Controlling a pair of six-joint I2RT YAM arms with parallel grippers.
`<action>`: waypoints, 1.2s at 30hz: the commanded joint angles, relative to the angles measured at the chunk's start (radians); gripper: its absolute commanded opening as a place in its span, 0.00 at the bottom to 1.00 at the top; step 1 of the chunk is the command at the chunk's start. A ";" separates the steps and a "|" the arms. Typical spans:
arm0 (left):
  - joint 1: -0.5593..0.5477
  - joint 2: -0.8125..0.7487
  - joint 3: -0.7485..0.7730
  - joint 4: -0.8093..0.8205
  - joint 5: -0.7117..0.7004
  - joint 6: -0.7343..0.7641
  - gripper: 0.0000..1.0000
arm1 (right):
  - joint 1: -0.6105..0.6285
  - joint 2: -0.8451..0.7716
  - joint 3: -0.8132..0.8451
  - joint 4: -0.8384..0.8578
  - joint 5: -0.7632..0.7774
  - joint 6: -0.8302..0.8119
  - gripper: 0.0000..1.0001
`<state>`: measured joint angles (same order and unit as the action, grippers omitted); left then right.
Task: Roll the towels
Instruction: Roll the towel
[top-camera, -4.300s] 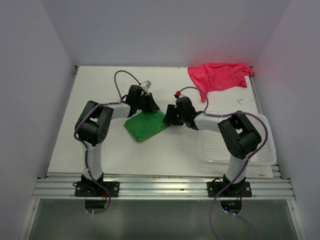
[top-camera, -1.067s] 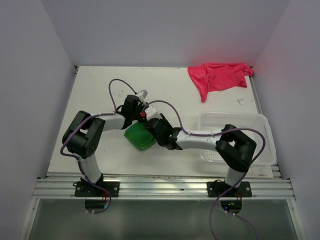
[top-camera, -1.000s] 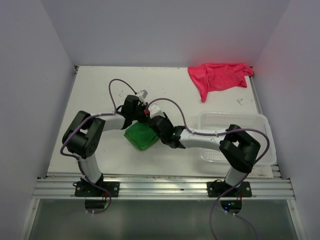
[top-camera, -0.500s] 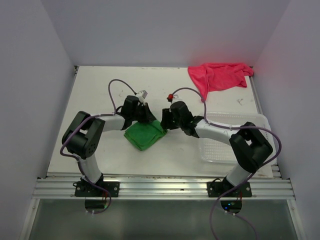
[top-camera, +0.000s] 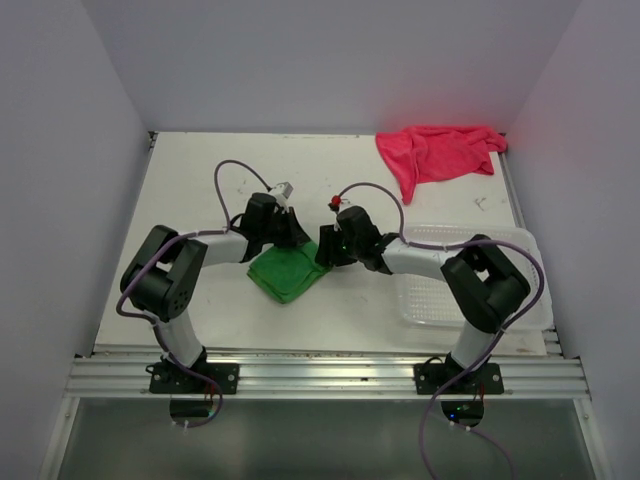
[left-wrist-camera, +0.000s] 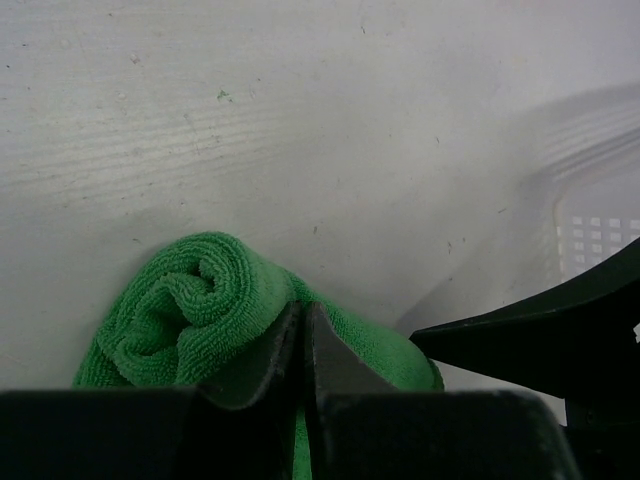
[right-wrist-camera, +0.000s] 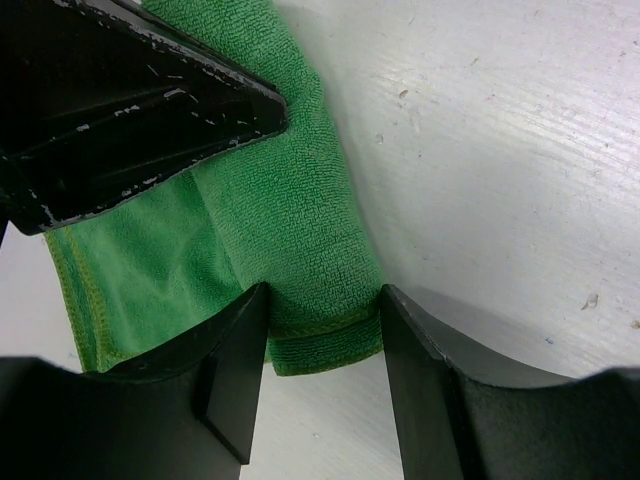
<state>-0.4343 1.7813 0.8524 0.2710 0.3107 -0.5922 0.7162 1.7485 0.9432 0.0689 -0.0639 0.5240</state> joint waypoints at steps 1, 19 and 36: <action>-0.003 -0.016 -0.030 -0.056 -0.039 0.002 0.08 | 0.000 0.016 0.005 0.026 -0.008 0.001 0.52; 0.022 -0.042 0.088 -0.116 -0.033 0.032 0.08 | 0.034 0.051 -0.041 0.054 0.027 -0.133 0.00; 0.051 -0.109 0.157 -0.171 0.004 0.026 0.09 | 0.276 -0.029 -0.066 0.052 0.734 -0.347 0.00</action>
<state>-0.3882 1.7256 1.0222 0.0853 0.2909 -0.5575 0.9718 1.7443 0.8906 0.1406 0.4957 0.2405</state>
